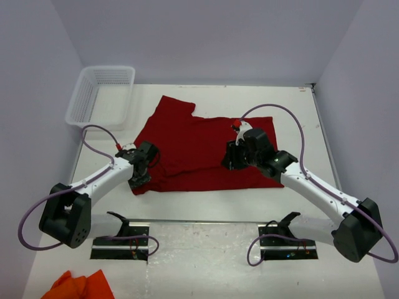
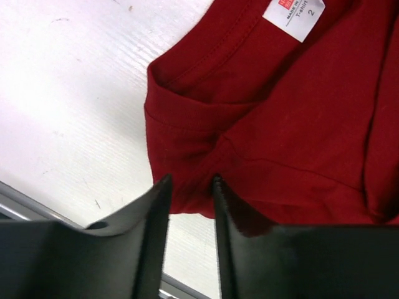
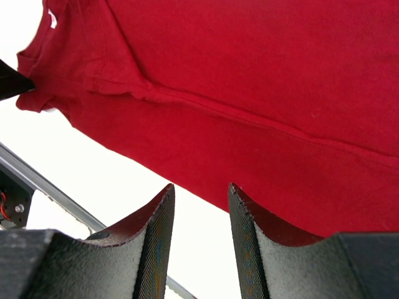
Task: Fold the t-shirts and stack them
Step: Fold the flattened tshirt in 1/3 of the way
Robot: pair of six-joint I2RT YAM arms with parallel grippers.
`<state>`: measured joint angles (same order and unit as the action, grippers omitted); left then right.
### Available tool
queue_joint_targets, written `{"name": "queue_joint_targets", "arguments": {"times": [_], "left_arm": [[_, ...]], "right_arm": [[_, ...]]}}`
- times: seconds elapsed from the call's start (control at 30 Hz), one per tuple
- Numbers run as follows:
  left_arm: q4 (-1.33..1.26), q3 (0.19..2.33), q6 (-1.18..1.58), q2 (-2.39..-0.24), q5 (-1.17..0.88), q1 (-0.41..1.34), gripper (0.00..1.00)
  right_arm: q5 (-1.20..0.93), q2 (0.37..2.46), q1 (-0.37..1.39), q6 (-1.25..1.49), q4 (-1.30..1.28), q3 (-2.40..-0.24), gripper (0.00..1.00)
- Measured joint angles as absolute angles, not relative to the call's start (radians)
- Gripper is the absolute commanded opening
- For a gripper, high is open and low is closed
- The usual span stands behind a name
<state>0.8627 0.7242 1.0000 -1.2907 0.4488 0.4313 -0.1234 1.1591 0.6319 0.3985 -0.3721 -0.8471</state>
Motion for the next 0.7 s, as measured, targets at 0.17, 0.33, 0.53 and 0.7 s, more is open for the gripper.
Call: {"name": "queue_joint_targets", "arguments": {"times": [0.17, 0.33, 0.53, 0.7], "left_arm": [[0.827, 0.714, 0.966, -1.294, 0.424, 0.420, 0.00], [0.818, 0.708, 0.946, -1.293, 0.426, 0.417, 0.00], [0.845, 0.744, 0.945, -1.292, 0.458, 0.375, 0.00], [0.842, 0.809, 0.917, -1.292, 0.479, 0.290, 0.00]], "right_arm": [[-0.123, 1.159, 0.629, 0.398, -0.372, -0.844, 0.41], [-0.123, 1.171, 0.628, 0.399, -0.364, -0.841, 0.42], [-0.119, 1.205, 0.627, 0.400, -0.357, -0.836, 0.42], [-0.115, 1.239, 0.627, 0.403, -0.356, -0.834, 0.41]]}}
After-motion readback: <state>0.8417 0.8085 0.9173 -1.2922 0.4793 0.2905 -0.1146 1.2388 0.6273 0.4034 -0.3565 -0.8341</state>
